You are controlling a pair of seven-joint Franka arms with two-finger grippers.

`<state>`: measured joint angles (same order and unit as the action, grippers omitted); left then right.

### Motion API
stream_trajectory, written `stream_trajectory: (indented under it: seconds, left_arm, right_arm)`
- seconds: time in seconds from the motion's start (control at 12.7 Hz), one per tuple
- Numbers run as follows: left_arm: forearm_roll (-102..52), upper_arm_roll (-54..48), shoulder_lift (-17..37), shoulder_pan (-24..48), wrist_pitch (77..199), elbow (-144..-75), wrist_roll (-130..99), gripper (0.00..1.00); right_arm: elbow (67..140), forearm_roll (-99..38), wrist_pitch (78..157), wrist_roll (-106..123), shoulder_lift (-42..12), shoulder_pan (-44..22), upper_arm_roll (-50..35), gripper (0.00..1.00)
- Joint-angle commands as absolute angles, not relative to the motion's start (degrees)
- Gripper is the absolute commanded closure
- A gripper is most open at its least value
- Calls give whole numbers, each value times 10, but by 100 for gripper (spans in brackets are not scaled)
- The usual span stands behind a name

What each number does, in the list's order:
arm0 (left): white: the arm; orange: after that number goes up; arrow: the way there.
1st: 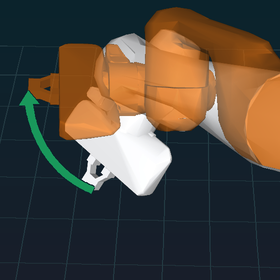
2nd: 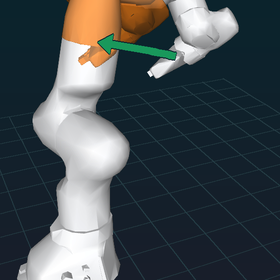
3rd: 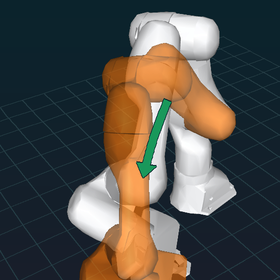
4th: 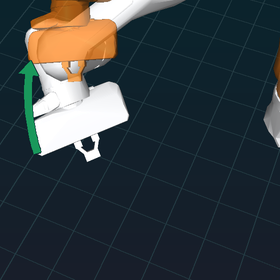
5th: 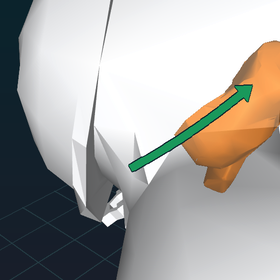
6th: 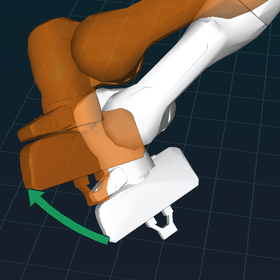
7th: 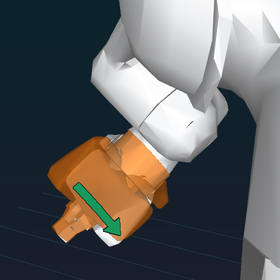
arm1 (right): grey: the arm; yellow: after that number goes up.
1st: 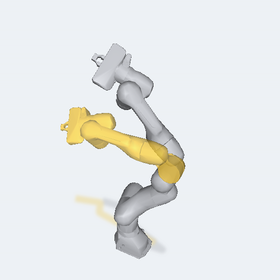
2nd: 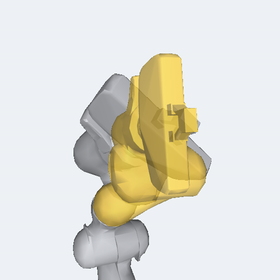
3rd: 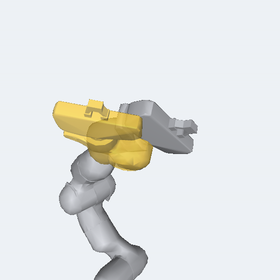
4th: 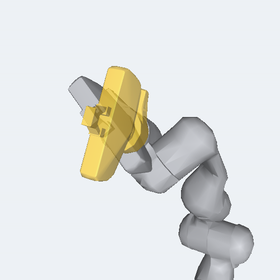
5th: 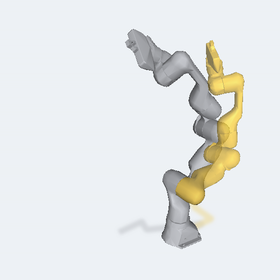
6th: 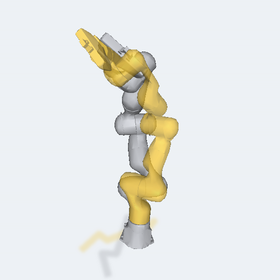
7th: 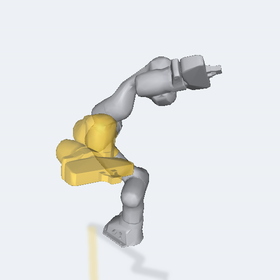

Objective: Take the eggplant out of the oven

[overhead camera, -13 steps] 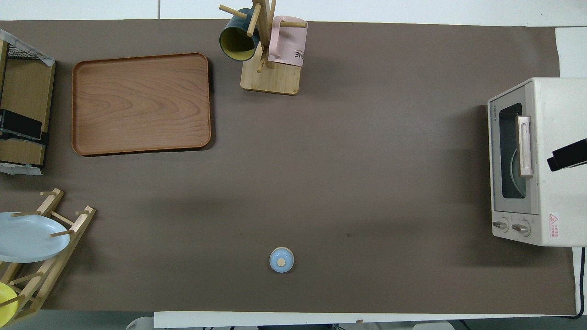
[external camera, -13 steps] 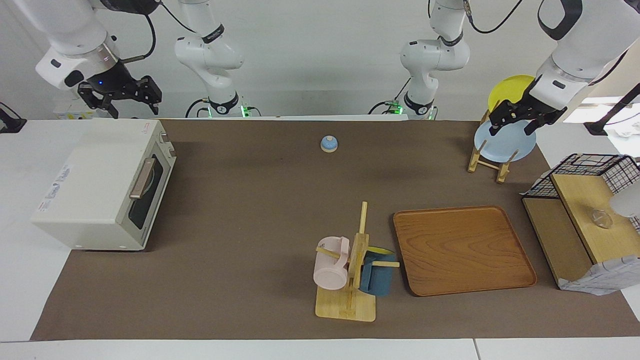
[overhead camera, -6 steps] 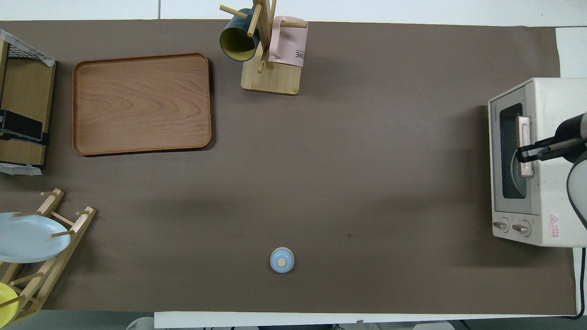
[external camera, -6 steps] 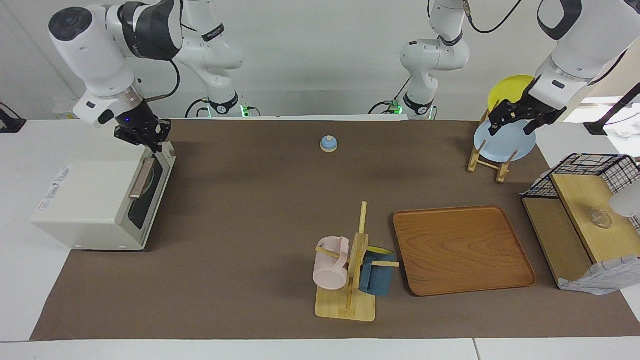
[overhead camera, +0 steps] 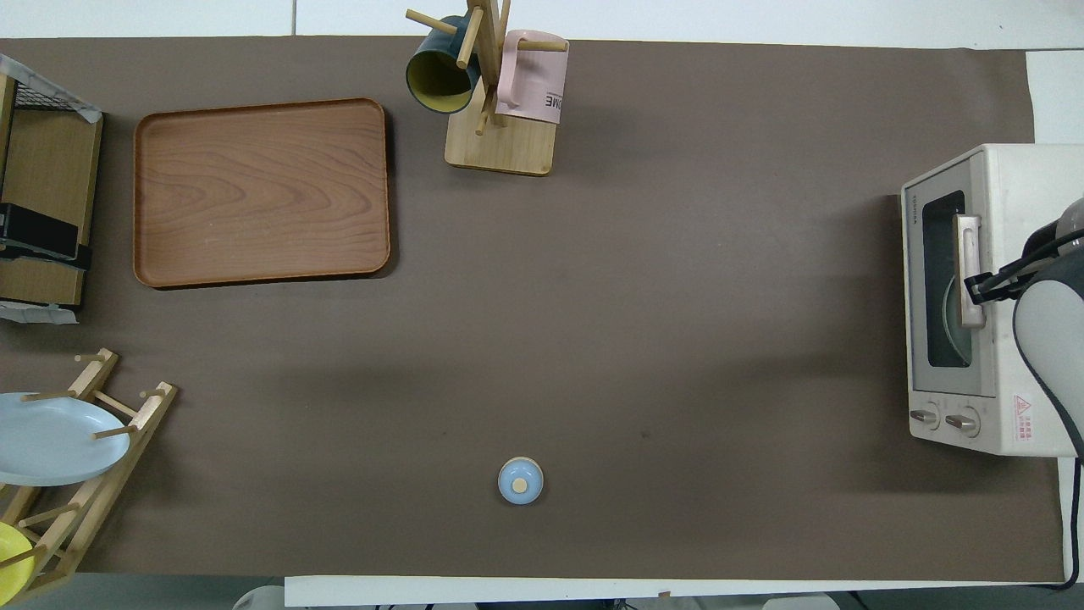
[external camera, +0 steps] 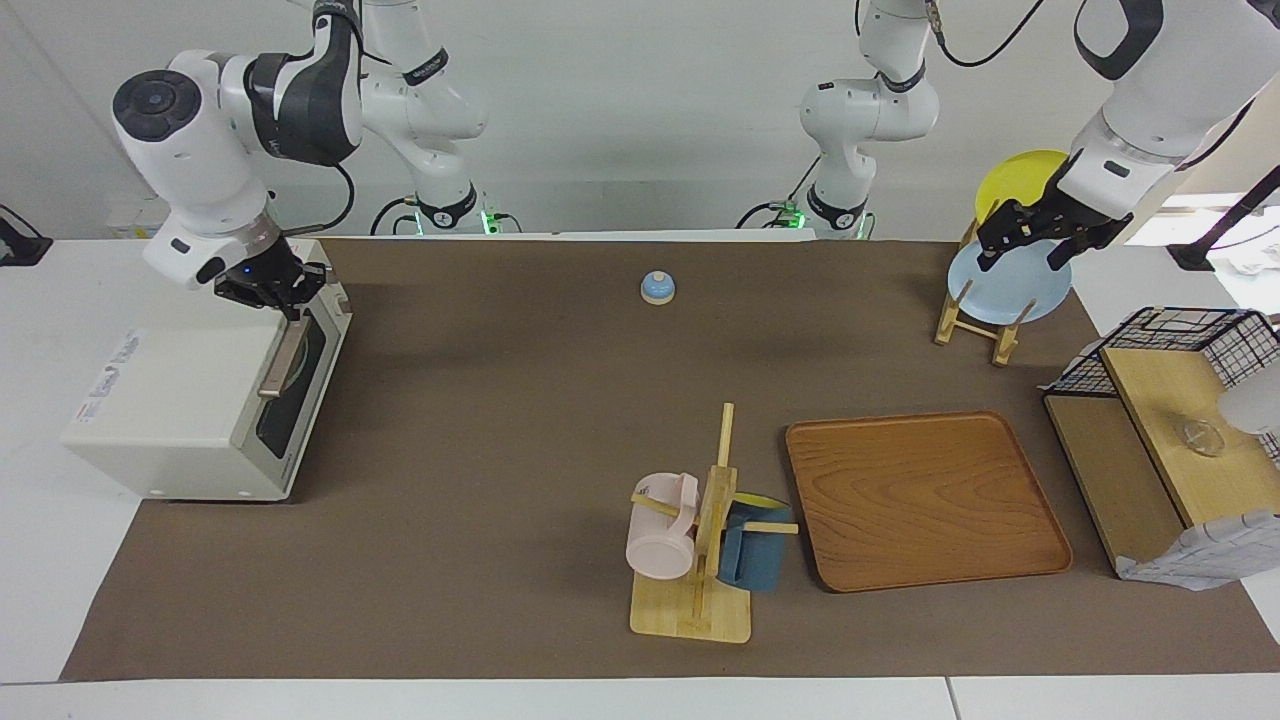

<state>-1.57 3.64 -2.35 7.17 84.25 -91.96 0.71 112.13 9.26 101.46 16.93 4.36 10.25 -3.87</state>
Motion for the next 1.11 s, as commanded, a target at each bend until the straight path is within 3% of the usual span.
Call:
stream_trajectory:
  seconds: [0.0,0.32,0.63,1.03]
  left_arm:
    - [-14,40,-33,75,837,-929,7,0]
    - [-14,40,-33,75,837,-929,7,0]
    - [-14,40,-33,74,838,-929,7,0]
    - [-14,40,-33,74,837,-929,7,0]
  right_arm:
    - [1146,117,1051,203,40,121,-43,100]
    - [1180,117,1092,187,40,113,-44,100]
    - [1206,116,1135,152,4,102,-45,99]
    - [1206,110,1214,10,-74,10,-46,99]
